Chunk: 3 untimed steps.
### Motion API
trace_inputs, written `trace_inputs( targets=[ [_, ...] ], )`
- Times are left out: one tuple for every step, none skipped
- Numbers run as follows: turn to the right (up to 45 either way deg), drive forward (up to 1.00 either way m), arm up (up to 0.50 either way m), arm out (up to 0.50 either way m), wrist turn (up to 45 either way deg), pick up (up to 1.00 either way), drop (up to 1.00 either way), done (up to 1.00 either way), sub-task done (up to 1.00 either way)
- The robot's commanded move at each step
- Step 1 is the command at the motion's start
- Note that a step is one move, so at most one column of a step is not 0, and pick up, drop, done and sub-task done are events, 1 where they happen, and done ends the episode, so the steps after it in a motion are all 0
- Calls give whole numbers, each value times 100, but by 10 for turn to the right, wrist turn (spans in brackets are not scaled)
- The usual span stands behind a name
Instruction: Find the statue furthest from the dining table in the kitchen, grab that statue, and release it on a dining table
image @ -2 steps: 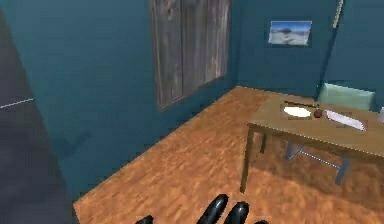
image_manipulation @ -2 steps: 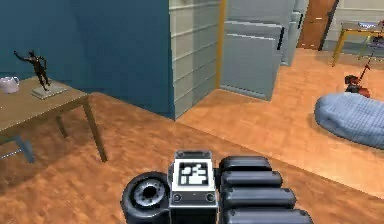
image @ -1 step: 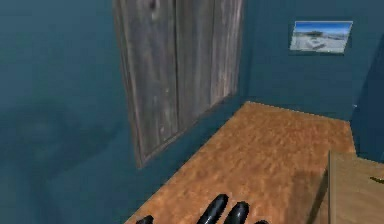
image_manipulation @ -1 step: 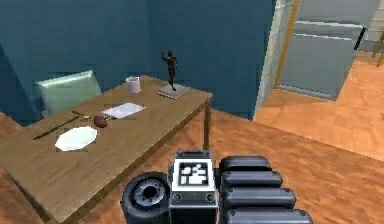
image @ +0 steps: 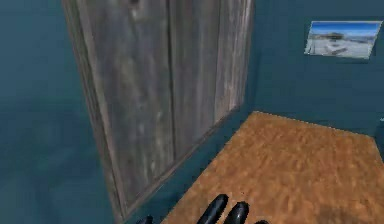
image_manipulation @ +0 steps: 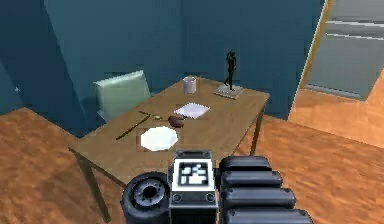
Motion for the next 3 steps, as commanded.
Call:
trace_inputs(
  targets=[
    [240,0,0,0,0,0,0,0,0],
    [0,100,0,0,0,0,0,0,0],
    [180,0,0,0,0,0,0,0,0]
  ],
)
